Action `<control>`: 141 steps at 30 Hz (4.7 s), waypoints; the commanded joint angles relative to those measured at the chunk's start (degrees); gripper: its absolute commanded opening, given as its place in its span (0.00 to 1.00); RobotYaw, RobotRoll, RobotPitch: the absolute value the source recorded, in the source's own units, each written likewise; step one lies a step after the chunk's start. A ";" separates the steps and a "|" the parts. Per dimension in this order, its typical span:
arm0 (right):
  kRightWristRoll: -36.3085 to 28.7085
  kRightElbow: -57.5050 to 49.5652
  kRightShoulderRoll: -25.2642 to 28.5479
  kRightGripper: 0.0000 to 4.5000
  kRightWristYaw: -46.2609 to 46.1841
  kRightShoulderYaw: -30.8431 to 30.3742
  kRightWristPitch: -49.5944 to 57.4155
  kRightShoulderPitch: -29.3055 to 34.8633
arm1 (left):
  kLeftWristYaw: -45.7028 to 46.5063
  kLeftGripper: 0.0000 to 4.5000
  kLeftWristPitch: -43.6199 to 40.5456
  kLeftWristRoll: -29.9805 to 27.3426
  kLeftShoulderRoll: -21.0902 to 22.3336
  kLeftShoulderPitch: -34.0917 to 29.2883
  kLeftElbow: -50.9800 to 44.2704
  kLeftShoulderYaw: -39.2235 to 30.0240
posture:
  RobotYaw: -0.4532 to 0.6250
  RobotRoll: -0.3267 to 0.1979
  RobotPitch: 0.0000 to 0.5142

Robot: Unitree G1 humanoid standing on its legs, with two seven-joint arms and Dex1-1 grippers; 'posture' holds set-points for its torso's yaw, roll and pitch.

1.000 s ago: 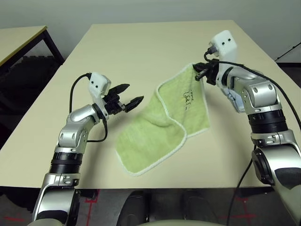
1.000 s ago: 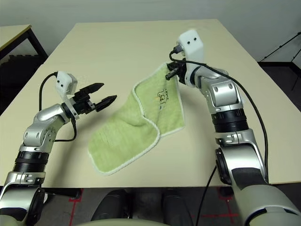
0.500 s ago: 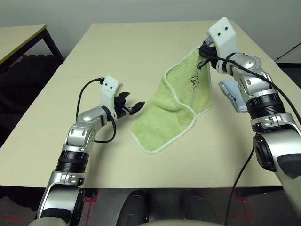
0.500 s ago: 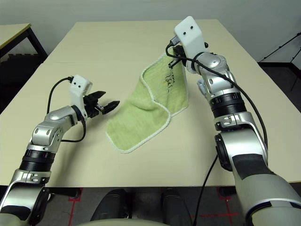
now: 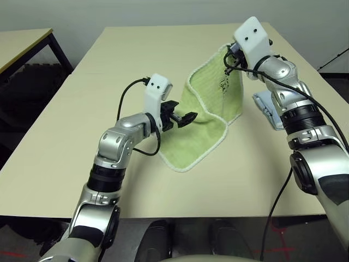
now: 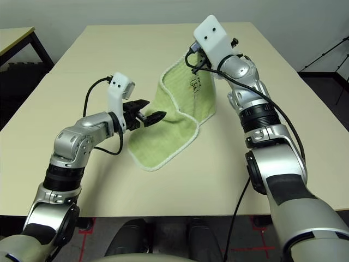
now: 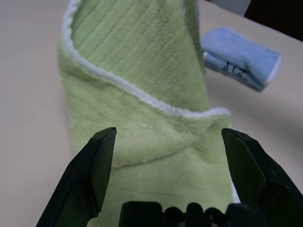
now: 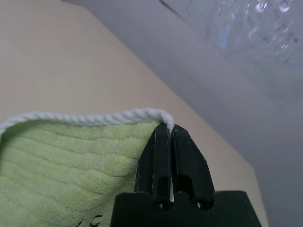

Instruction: Fold the towel and set it aside.

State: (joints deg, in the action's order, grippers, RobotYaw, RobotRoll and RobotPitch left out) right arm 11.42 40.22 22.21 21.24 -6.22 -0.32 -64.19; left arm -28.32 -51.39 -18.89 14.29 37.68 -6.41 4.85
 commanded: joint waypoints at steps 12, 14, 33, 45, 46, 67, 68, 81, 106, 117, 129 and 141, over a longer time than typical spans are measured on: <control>-0.94 -2.32 -1.37 0.01 1.76 0.20 -2.99 1.04 | 17.26 1.00 23.53 16.89 -3.16 10.80 23.27 1.81 | 0.51 0.62 0.11; -1.21 -3.26 -1.35 0.01 2.19 0.21 -2.65 1.62 | 18.04 1.00 27.05 17.82 -3.71 12.63 27.64 1.22 | 0.51 0.62 0.11; -5.80 -14.00 -2.09 0.01 8.03 0.47 1.77 6.22 | 10.89 1.00 35.56 13.67 -8.03 18.98 43.01 -4.26 | 0.49 0.62 0.15; -9.57 -22.71 -2.09 0.01 10.75 1.29 5.79 7.10 | 7.60 1.00 34.62 15.20 -7.70 17.82 46.48 -3.85 | 0.49 0.62 0.14; -9.81 -23.23 -2.01 0.01 10.73 1.45 6.21 6.93 | 7.50 1.00 34.73 15.88 -7.43 17.56 47.13 -3.32 | 0.49 0.62 0.14; -13.04 -27.26 1.37 0.01 9.12 6.16 11.47 2.43 | 7.59 1.00 35.94 21.25 0.94 11.36 47.08 -0.84 | 0.48 0.62 0.12; -13.09 -27.28 1.45 0.01 9.09 6.16 11.54 2.30 | 7.61 1.00 35.98 21.31 1.15 11.23 47.05 -0.87 | 0.48 0.62 0.12; -14.04 -28.83 2.68 0.01 9.03 6.41 13.65 2.51 | 8.36 1.00 33.51 18.00 7.48 10.54 43.03 -6.66 | 0.49 0.62 0.13; -14.70 -28.55 2.05 0.01 8.69 6.06 13.82 2.36 | -7.35 1.00 7.68 6.14 8.94 -2.48 12.25 -2.26 | 0.52 0.62 0.13; -14.80 -29.16 1.82 0.01 8.94 5.54 14.22 2.81 | -5.05 1.00 11.51 9.11 4.62 -2.99 15.30 1.84 | 0.51 0.62 0.13; -14.69 -30.48 1.95 0.01 8.95 5.46 15.41 3.28 | 0.45 1.00 18.76 14.41 4.09 0.07 25.21 2.09 | 0.49 0.62 0.14; -14.56 -30.52 1.86 0.01 8.79 5.42 15.39 3.32 | 0.00 1.00 16.67 14.79 4.36 0.29 25.79 2.44 | 0.49 0.62 0.14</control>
State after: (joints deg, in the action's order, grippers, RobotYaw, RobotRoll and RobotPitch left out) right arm -2.75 11.08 23.97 30.09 -1.22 14.70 -61.00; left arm -27.83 -33.68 -4.60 18.46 37.98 19.12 6.82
